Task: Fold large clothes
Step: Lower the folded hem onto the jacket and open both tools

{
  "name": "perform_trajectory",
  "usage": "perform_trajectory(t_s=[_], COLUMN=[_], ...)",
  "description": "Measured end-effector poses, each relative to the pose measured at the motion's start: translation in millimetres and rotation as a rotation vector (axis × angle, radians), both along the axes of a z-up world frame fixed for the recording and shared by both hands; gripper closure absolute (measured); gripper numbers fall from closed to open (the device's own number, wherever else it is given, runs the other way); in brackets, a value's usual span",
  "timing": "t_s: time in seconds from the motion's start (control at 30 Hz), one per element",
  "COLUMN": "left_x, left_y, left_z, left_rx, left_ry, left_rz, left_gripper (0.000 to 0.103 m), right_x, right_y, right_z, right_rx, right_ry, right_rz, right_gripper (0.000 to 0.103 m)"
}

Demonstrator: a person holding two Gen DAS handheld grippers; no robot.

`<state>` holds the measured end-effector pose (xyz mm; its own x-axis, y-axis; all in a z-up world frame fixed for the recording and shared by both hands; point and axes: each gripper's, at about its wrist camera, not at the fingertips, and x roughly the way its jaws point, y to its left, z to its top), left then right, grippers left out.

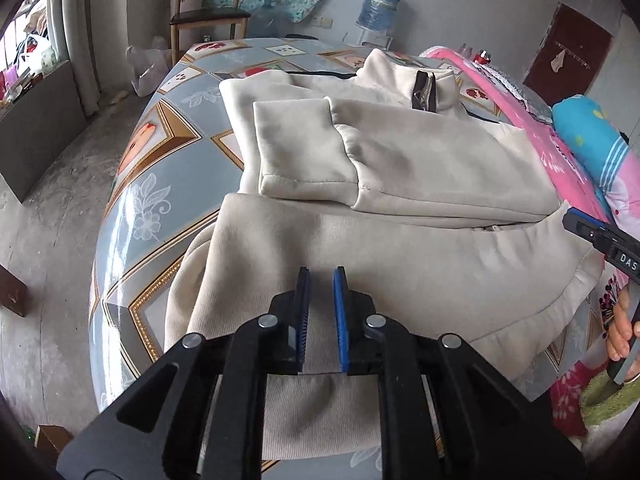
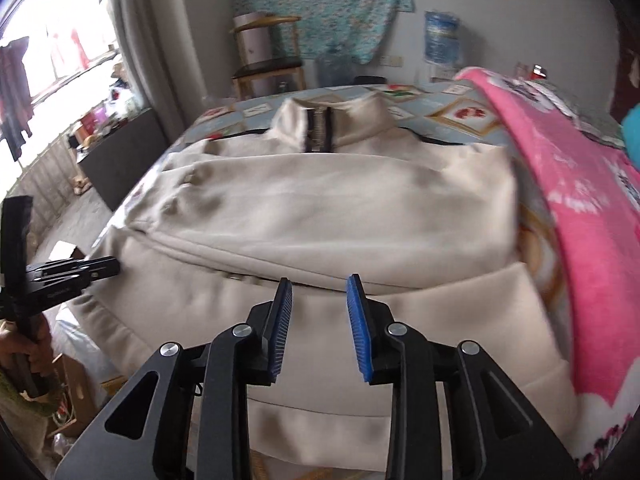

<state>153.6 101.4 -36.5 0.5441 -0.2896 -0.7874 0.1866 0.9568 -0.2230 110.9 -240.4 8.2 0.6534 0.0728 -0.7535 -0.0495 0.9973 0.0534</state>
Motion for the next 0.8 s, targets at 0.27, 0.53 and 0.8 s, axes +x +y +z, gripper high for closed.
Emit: perform_trajectory(t_s=[0.27,0.53,0.8], left_x=[1,-8,-35], left_y=[-1,-2,-26], left_z=[0,15,26], left_rx=[0.014,0.034,0.093], left_ry=[0.004,-0.032,-0.043], left_rz=[-0.011,-0.046,-0.144], left_gripper=[0.091,0.081,0.041], right_x=[12,-5,-50], right_y=[-62,-47,5], right_z=[-34,-12,-13], right_rx=[-0.036,0.007,0.014], right_ry=[0.054,0.061,0.049], right_rz=[-0.16,-0.118,0.026], right_gripper=[0.074,0.054,0.037])
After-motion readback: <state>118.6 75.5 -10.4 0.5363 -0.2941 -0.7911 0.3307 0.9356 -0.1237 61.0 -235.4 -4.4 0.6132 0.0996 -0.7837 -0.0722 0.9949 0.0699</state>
